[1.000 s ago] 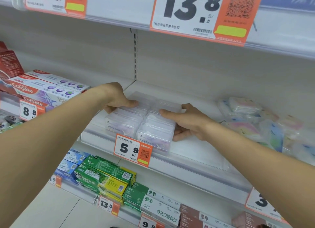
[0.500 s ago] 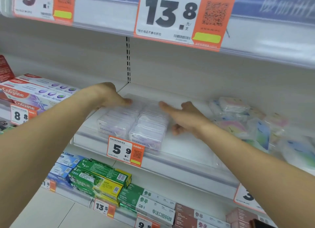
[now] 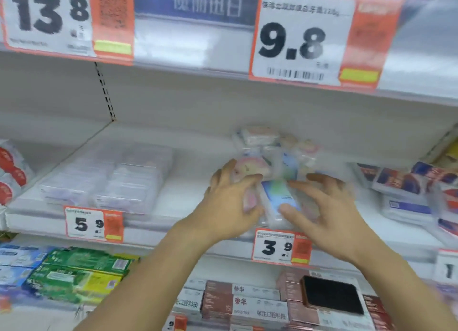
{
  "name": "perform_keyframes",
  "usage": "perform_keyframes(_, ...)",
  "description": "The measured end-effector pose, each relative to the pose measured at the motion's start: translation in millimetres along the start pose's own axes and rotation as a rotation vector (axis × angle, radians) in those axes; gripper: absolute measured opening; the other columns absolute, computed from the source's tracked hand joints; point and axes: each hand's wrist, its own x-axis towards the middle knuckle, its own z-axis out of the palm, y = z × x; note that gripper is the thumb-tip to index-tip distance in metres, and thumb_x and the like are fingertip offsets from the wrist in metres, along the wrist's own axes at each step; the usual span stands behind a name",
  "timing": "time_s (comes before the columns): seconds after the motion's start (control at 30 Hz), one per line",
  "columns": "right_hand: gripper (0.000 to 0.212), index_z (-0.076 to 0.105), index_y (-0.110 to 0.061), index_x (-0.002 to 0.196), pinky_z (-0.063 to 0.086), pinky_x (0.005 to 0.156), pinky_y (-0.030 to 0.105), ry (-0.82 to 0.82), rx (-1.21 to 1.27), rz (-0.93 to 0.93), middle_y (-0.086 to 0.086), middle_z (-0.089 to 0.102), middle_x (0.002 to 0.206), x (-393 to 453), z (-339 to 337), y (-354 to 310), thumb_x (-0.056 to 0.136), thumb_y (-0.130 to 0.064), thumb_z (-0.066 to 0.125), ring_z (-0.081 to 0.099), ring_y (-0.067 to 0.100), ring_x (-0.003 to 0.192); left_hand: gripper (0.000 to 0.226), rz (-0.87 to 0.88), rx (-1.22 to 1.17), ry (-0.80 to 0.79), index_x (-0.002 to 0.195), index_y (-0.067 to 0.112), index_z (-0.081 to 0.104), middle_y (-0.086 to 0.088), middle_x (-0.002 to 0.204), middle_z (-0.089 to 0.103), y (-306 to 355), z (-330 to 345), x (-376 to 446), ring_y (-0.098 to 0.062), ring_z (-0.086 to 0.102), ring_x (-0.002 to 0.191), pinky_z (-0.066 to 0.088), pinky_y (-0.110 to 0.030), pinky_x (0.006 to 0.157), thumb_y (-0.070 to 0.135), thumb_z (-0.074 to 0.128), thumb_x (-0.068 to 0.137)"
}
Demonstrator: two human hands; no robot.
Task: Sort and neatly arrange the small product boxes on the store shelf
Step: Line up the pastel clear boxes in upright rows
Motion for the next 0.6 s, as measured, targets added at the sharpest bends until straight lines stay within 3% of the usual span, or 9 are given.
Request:
perform_keyframes(0.1, 0.086, 0.06, -0.043, 0.127, 0.022, 0.112, 0.043, 0.007, -0.005, -0.029, -0.008, 0.065, 0.126, 4.6, 5.0, 7.0, 0.069, -0.095, 0.022, 0.035, 0.03, 0.139, 0.069, 0.027, -0.089, -0.019, 0.14, 0.046, 0.04, -0.005, 0.156, 0.008, 0.6, 3.3, 0.5, -0.02, 0.003, 0.148, 0.018, -0.025, 0.115, 0.05, 0.065, 0.076)
perform_keyframes(0.2, 0.082, 0.055, -0.045, 0.13, 0.008, 0.107, 0.024, 0.021, 0.067, -0.048, -0.018, 0.062, 0.125, 8.9, 11.4, 13.5, 0.071, -0.093, 0.025, 0.021, 0.022, 0.146, 0.086, 0.026, -0.12, -0.105, 0.143, 0.05, 0.028, 0.006, 0.159, -0.007, -2.7, 0.8, 1.1, -0.008, -0.011, 0.148, 0.016, -0.026, 0.117, 0.051, 0.077, 0.072)
perform_keyframes(0.27, 0.071, 0.052, -0.043, 0.131, 0.001, 0.109, 0.015, 0.035, 0.146, -0.064, -0.022, 0.059, 0.126, 10.3, 13.7, 15.9, 0.077, -0.085, 0.035, 0.017, 0.013, 0.148, 0.097, -0.003, -0.101, -0.126, 0.145, 0.052, 0.023, 0.014, 0.158, -0.014, -4.2, 1.5, 3.5, -0.006, -0.011, 0.148, 0.02, -0.029, 0.117, 0.058, 0.079, 0.065)
perform_keyframes(0.3, 0.067, 0.052, -0.039, 0.131, 0.001, 0.113, 0.016, 0.059, 0.179, -0.072, -0.02, 0.06, 0.127, 10.3, 14.3, 15.9, 0.08, -0.082, 0.038, 0.019, 0.011, 0.148, 0.1, -0.021, -0.099, -0.114, 0.145, 0.051, 0.023, 0.017, 0.158, -0.013, -4.3, 2.6, 5.2, -0.006, -0.007, 0.149, 0.022, -0.03, 0.117, 0.06, 0.079, 0.062)
perform_keyframes(0.37, 0.069, 0.055, -0.027, 0.128, 0.01, 0.122, 0.035, 0.143, 0.178, -0.11, -0.013, 0.064, 0.125, 8.4, 15.3, 9.5, 0.083, -0.078, 0.042, 0.031, 0.014, 0.145, 0.102, -0.041, -0.106, -0.077, 0.144, 0.048, 0.028, 0.018, 0.158, -0.009, -3.4, 3.8, 7.5, -0.009, 0.005, 0.149, 0.027, -0.032, 0.117, 0.06, 0.082, 0.059)
perform_keyframes(0.43, 0.074, 0.056, -0.018, 0.124, 0.02, 0.12, 0.049, 0.216, 0.14, -0.133, -0.006, 0.066, 0.121, 6.5, 17.7, -0.5, 0.078, -0.076, 0.052, 0.042, 0.017, 0.135, 0.101, -0.048, -0.12, -0.061, 0.144, 0.045, 0.033, 0.016, 0.159, -0.005, -1.4, 3.0, 7.7, -0.011, 0.014, 0.148, 0.031, -0.033, 0.115, 0.058, 0.084, 0.057)
perform_keyframes(0.57, 0.068, 0.055, -0.013, 0.121, 0.016, 0.123, 0.037, 0.23, 0.224, -0.153, -0.004, 0.063, 0.12, 7.7, 25.7, -7.0, 0.072, -0.055, 0.076, 0.05, 0.013, 0.12, 0.098, -0.063, -0.094, -0.01, 0.142, 0.042, 0.036, 0.015, 0.155, -0.002, 3.2, 3.0, 1.7, -0.018, 0.028, 0.142, 0.034, -0.026, 0.109, 0.054, 0.085, 0.058)
perform_keyframes(0.6, 0.065, 0.054, -0.012, 0.121, 0.02, 0.122, 0.04, 0.239, 0.267, -0.148, -0.006, 0.062, 0.12, 7.1, 27.2, -6.2, 0.071, -0.046, 0.078, 0.049, 0.013, 0.12, 0.097, -0.076, -0.08, 0.021, 0.141, 0.041, 0.037, 0.016, 0.152, 0.001, 4.9, 3.9, -1.6, -0.019, 0.031, 0.139, 0.034, -0.023, 0.104, 0.055, 0.084, 0.057)
